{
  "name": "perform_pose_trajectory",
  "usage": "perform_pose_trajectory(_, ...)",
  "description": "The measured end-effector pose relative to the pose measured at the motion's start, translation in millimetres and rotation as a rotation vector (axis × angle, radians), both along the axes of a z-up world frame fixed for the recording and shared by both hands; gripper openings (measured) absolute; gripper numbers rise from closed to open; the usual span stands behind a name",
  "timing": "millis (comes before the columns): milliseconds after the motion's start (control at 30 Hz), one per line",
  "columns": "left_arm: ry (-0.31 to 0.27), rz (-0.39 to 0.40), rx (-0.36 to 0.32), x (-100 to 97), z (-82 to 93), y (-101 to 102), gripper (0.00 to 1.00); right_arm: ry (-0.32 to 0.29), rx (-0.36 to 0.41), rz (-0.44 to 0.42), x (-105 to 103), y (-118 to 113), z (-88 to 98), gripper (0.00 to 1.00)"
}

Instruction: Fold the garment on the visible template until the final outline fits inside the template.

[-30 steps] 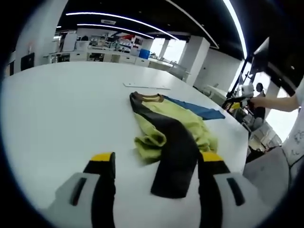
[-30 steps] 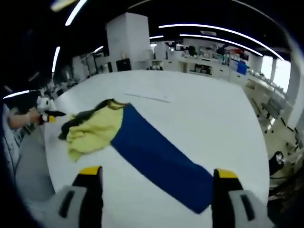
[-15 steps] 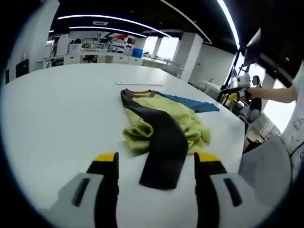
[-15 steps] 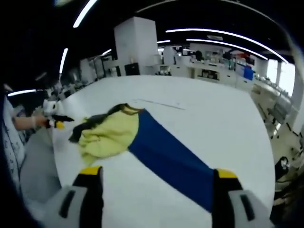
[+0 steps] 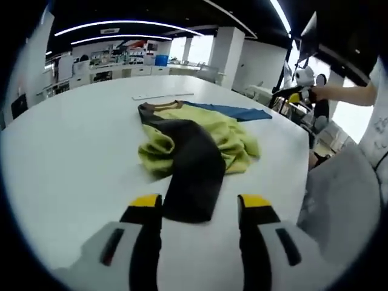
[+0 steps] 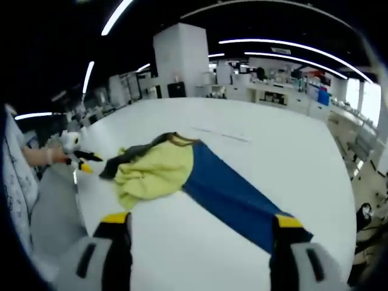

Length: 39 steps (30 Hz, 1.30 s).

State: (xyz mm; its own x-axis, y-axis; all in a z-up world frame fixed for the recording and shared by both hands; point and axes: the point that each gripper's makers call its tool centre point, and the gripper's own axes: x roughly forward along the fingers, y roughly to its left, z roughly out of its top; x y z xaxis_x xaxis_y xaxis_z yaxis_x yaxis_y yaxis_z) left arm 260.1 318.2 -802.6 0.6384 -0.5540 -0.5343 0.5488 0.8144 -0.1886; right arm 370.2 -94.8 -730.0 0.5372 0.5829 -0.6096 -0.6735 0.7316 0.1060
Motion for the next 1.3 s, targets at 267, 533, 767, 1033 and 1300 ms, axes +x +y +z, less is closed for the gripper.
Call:
perform_pose_trajectory(267, 0.019, -0.003, -0.007, -0.5, -7.6, -7, 0.34, 0.014, 0.000, -0.005, -7, -3, -4.2, 0.96)
perform_pose_trajectory(533, 0.044, 0.041, -0.048, 14.6, -16.3, -9, 0.22, 0.023, 0.008, -0.007, -9, -2, -6.8, 0.95)
perform_pose_trajectory(767, 0.066, 0.072, -0.107, 14.6, -16.0, -13, 0.02, 0.040, 0.016, -0.016, -12, 0, -12.8, 0.94)
perform_pose_trajectory(1033, 0.081, 0.060, -0.155, 12.9, -4.3, -11, 0.00, 0.045, 0.022, -0.011, -12, 3, -14.0, 0.93)
perform_pose_trajectory(1300, 0.029, 0.054, -0.155, 14.2, 17.0, -18, 0.00, 0.047, 0.027, -0.018, -12, 2, -13.1, 0.92)
